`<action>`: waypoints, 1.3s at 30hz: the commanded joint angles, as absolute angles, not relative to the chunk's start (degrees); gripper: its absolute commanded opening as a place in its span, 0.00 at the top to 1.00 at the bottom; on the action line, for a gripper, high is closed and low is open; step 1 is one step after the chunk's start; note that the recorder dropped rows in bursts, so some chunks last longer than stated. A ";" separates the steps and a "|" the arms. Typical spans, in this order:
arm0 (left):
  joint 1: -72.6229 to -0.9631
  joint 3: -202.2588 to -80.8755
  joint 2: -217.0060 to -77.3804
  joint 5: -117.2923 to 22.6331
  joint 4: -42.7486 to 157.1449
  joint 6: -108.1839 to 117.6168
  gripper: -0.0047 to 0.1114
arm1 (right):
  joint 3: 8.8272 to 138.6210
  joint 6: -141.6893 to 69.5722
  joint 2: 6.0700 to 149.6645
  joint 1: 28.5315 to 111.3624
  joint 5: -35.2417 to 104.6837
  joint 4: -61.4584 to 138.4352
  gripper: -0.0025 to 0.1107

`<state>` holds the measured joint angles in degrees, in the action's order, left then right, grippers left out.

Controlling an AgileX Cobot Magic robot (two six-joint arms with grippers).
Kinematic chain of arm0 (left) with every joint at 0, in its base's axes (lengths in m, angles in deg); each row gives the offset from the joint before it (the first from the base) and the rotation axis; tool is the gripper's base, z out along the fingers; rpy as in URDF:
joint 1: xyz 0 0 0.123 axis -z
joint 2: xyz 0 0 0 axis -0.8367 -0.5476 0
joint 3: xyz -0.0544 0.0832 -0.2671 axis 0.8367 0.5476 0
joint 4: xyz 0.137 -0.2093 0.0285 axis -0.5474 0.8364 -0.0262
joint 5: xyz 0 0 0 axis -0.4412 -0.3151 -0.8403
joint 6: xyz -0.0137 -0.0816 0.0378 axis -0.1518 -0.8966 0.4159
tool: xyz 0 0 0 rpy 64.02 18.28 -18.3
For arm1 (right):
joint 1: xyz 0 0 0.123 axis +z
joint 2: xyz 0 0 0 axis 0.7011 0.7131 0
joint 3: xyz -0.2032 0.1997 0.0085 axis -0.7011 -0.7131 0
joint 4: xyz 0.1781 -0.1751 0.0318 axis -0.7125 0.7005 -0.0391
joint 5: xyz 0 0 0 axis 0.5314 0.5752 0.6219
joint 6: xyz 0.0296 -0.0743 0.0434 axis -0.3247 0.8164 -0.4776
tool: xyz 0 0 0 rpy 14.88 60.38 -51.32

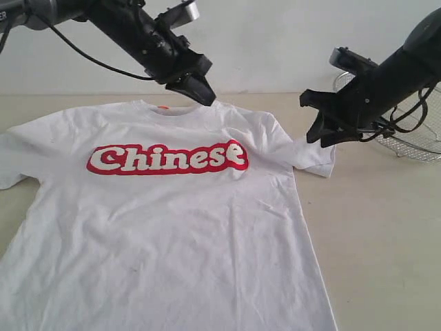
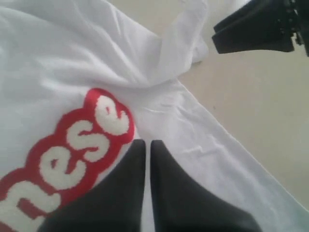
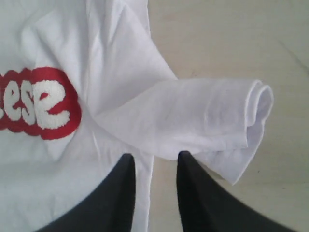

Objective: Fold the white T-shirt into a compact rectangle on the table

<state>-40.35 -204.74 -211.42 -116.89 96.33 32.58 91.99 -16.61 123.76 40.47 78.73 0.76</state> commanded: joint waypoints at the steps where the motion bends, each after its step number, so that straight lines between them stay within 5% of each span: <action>1: -41.89 -204.37 -210.73 -117.29 96.70 33.49 0.92 | 89.35 -20.46 123.08 39.89 75.96 -1.88 0.70; 5: -41.75 -204.37 -210.73 -117.29 96.70 34.75 0.92 | 86.34 -21.02 123.42 39.89 73.61 -2.91 0.62; 18: -47.44 -202.05 -207.88 -117.29 104.51 32.98 0.92 | 85.22 -19.30 120.93 39.89 79.52 -3.20 0.62; 26: -50.24 -191.37 -208.57 -117.29 120.67 39.31 0.92 | 76.98 -15.81 116.78 39.89 64.65 -3.21 0.62; 33: -43.45 -191.37 -212.36 -116.23 119.74 39.31 0.92 | 76.98 -10.70 122.91 40.22 61.59 -3.81 0.90; 39: -42.14 -191.37 -214.33 -115.71 117.13 39.03 0.92 | 76.98 -6.34 123.54 41.41 59.90 -5.85 0.76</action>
<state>-42.39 -191.53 -213.44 -116.38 118.08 38.86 77.05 -8.24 123.69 40.98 61.55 -5.29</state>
